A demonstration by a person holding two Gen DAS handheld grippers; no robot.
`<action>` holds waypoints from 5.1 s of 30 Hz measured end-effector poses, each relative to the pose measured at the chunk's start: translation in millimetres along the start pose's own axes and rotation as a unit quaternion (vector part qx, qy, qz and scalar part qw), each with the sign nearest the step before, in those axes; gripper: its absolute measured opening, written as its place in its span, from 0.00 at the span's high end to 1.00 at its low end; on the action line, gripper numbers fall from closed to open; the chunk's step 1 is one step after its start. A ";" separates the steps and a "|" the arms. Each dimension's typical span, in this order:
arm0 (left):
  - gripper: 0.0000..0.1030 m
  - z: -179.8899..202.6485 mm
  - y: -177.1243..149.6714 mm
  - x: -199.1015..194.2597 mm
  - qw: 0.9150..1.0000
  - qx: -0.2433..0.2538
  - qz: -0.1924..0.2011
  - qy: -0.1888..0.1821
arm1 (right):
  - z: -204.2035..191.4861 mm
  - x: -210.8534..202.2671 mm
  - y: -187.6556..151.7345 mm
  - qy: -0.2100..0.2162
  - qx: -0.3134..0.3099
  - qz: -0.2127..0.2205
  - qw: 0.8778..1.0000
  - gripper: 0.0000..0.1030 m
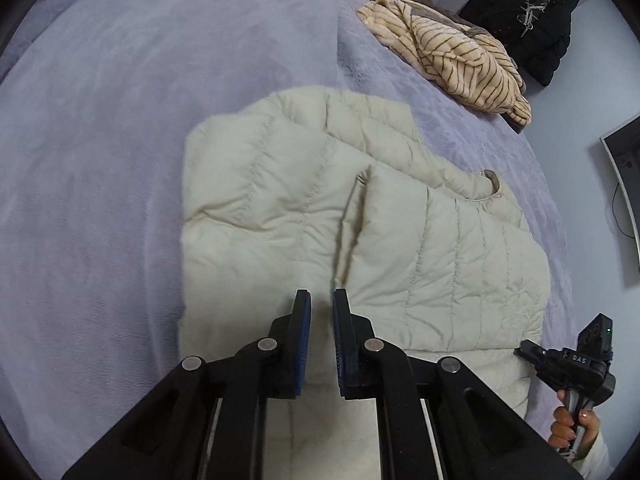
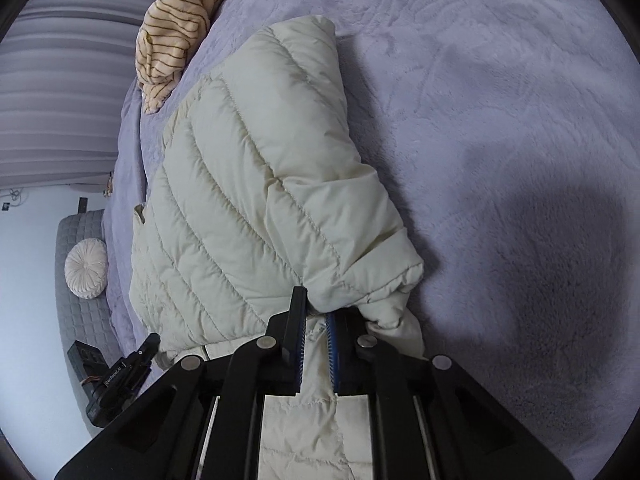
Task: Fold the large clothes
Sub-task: 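Grasp the folded edge with the left tool while the right tool presses the jacket, then open both tools and move them to the jacket hem, then grasp the hem with both tools and fold it up toward the collar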
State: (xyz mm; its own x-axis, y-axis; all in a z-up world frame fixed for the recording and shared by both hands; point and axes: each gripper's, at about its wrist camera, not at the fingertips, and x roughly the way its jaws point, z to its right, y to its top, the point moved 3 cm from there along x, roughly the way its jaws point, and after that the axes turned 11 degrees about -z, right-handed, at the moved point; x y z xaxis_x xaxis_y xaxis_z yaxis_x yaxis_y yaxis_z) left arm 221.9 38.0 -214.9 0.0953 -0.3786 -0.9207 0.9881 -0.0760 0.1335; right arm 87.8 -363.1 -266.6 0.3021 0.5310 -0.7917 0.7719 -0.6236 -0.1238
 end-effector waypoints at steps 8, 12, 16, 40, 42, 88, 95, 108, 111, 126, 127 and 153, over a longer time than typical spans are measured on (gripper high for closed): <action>0.88 42.0 26.8 -22.4 0.998 0.051 0.038 0.028 | -26.9 -53.9 -6.3 -0.044 -0.075 0.035 0.996 0.70; 0.88 60.8 35.2 11.6 0.997 0.059 0.022 0.042 | -15.9 -68.0 30.4 -0.026 -0.054 0.076 0.995 0.23; 0.88 56.5 36.5 43.3 0.995 0.051 0.006 0.083 | 0.3 -57.9 73.4 0.033 -0.015 0.075 0.997 0.28; 0.88 70.1 32.6 24.0 0.994 0.075 0.032 0.068 | -16.5 -62.8 78.0 -0.070 -0.087 0.085 0.990 0.82; 0.88 74.3 34.5 37.3 0.993 0.086 0.019 0.080 | -35.0 -57.0 65.3 -0.050 -0.128 0.068 0.988 0.82; 0.20 38.0 -47.8 0.9 0.984 0.053 -0.016 0.167 | -23.4 -38.9 -34.9 -0.134 -0.100 0.014 0.986 0.57; 0.00 30.3 -78.4 -22.5 0.984 0.043 -0.007 0.175 | -22.6 -42.9 -74.3 -0.128 -0.091 0.003 0.988 0.45; 0.00 9.5 -131.8 -37.7 0.980 0.039 -0.053 0.189 | -20.4 -61.3 -128.8 -0.110 -0.080 -0.001 0.991 0.00; 0.00 4.6 -142.4 -37.3 0.979 0.048 -0.070 0.184 | -13.9 -61.8 -139.6 -0.103 -0.070 -0.012 0.992 0.00; 0.00 -48.4 -212.7 -23.1 0.977 0.065 -0.186 0.076 | 63.9 -55.7 -185.9 -0.052 0.000 -0.098 0.994 0.00; 0.00 -49.8 -217.1 -19.9 0.976 0.063 -0.196 0.065 | 69.7 -54.6 -188.8 -0.049 0.006 -0.099 0.994 0.00; 0.89 -29.5 -214.3 -32.3 0.956 0.099 -0.239 -0.140 | 39.7 -25.8 -230.0 0.084 0.052 -0.107 0.989 0.88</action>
State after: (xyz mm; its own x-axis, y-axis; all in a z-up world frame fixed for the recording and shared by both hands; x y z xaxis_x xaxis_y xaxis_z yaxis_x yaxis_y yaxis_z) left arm 10.6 93.8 -224.6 -0.4251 -0.4872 -0.7628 0.8659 -0.4643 -0.1860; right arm -119.6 -256.2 -241.5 0.2331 0.7402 -0.6306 0.7691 -0.5372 -0.3462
